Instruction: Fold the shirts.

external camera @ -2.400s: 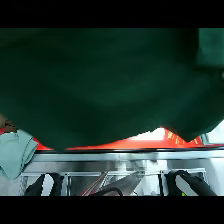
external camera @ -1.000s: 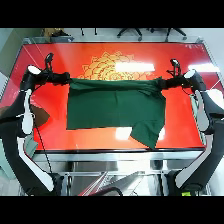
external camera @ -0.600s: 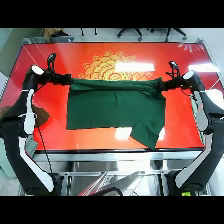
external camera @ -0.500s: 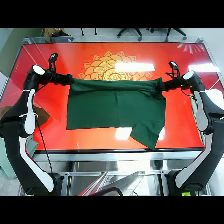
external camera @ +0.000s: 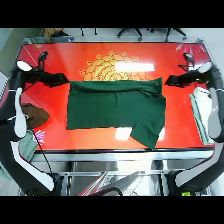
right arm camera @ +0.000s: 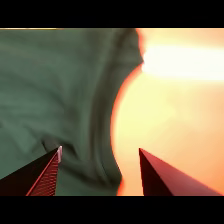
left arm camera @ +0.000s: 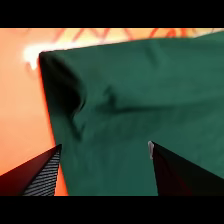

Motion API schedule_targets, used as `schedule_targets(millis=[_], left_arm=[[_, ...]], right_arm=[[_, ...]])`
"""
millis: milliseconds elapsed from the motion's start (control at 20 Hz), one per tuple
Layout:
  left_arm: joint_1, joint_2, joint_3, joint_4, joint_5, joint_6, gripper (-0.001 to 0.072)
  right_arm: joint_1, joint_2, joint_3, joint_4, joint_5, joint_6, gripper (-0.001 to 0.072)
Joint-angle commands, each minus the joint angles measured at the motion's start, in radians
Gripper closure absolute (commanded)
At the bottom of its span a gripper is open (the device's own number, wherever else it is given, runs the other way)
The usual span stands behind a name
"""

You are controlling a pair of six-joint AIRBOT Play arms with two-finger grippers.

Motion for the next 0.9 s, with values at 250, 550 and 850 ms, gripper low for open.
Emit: schedule_targets(millis=[250, 550, 850], left_arm=[[0.097, 0.250, -0.648, 0.095, -0.111, -0.089, 0.0119], [0.094, 0.314, -0.908, -0.110, 0.001, 0.046, 0.0119], [0.085, 0.314, -0.887, -0.288, 0.045, 0.130, 0.0678]], right_arm=[[-0.234, 0.307, -0.447, 0.031, 0.202, 0.087, 0.0169], [-0.271, 0.471, -0.780, 0.051, 0.145, 0.084, 0.0168], [-0.254, 0.481, -0.964, 0.170, 0.085, 0.015, 0.0168]])
